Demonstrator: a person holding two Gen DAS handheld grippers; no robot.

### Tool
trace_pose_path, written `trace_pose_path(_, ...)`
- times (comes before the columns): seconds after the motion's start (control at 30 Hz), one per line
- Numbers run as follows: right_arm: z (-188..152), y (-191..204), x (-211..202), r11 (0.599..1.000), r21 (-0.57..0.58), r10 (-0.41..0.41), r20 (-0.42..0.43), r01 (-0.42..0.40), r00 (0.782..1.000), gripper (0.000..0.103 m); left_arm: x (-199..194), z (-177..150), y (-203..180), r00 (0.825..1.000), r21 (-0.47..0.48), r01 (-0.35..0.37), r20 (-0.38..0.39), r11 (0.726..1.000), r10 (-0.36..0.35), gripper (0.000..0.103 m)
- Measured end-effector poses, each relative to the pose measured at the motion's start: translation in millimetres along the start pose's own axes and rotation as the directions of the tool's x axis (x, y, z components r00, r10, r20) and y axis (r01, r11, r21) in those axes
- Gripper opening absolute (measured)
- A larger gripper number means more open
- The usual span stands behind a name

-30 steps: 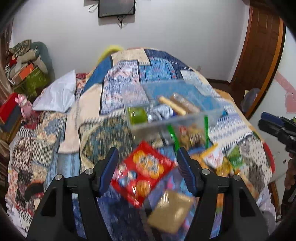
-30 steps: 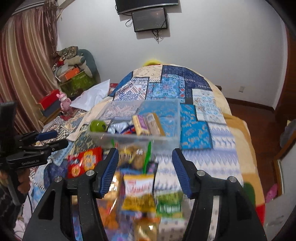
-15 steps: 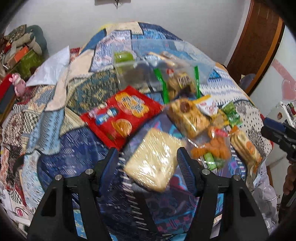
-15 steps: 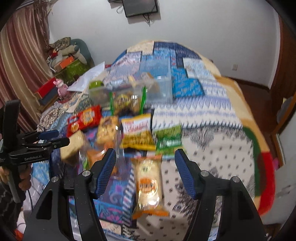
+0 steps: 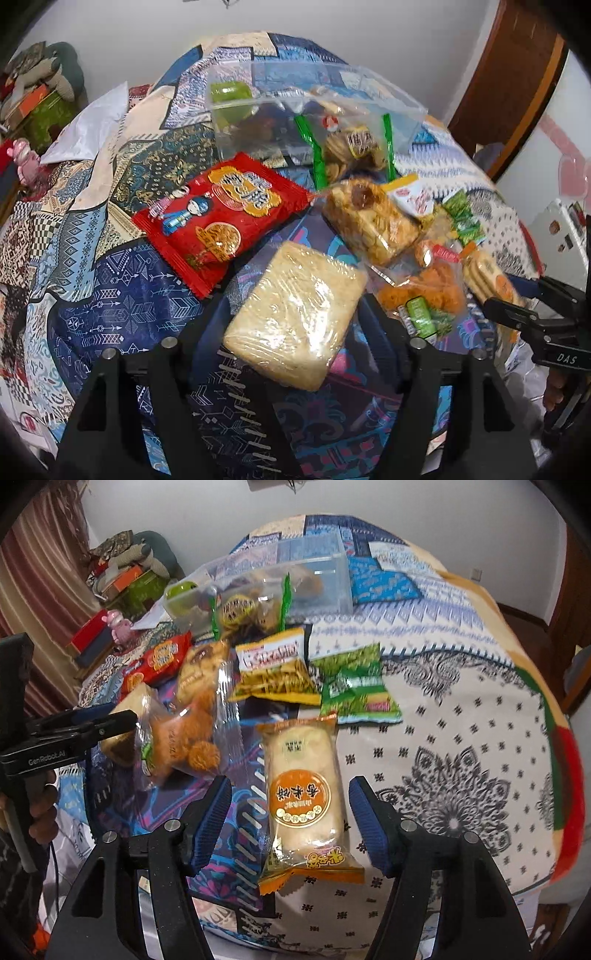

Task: Organize snacks
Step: 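Grasp the orange-labelled cake pack with the right gripper while the left grasps the square cracker pack, then lower both packs into the clear box and open both grippers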

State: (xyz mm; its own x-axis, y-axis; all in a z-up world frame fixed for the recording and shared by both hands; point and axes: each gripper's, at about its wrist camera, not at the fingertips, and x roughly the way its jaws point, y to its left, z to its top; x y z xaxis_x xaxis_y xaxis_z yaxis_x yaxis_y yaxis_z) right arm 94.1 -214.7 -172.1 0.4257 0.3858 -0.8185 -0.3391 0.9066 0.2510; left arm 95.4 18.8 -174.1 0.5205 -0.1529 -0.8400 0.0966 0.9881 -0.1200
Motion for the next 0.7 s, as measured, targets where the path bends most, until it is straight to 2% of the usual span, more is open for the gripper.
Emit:
trace_pose_path(0.07,-1.8,-1.1,3.6,1.0,0.008,0.007,-0.011,-0.006,1.0,0.061,5.6,-1.1,-1.6,1.0,0.01,-0.013,-0.018,1.0,0.013,0.072)
trace_pose_path(0.17,-4.1,-2.0,4.1,1.0,0.008,0.003,-0.01,-0.003,1.0,0.054,9.1,-1.1,-2.6,1.0,0.011,-0.017,-0.02,1.0,0.017,0.072)
trace_pose_path(0.23,-4.5,-3.2,3.1,1.0,0.011,0.006,-0.008,-0.006,1.0,0.044,12.2,-0.1,-3.3,1.0,0.004,-0.015,-0.022,1.0,0.015,0.072)
trace_pose_path(0.33,-3.6,-5.2,2.6,1.0,0.015,0.013,-0.01,-0.013,1.0,0.032,13.2,-0.6,-4.3,1.0,-0.006,0.015,-0.014,1.0,-0.015,0.062)
trace_pose_path(0.4,-2.9,-6.0,1.9,0.999,0.023,0.026,-0.006,-0.026,1.0,0.031,10.8,-1.6,-5.8,0.999,-0.004,0.033,-0.007,0.999,-0.033,0.056)
trace_pose_path(0.7,4.3,-1.9,-21.9,1.0,0.011,0.023,0.066,-0.024,0.998,0.031,-11.7,0.5,-6.2,0.999,0.005,0.002,0.048,1.0,-0.002,0.055)
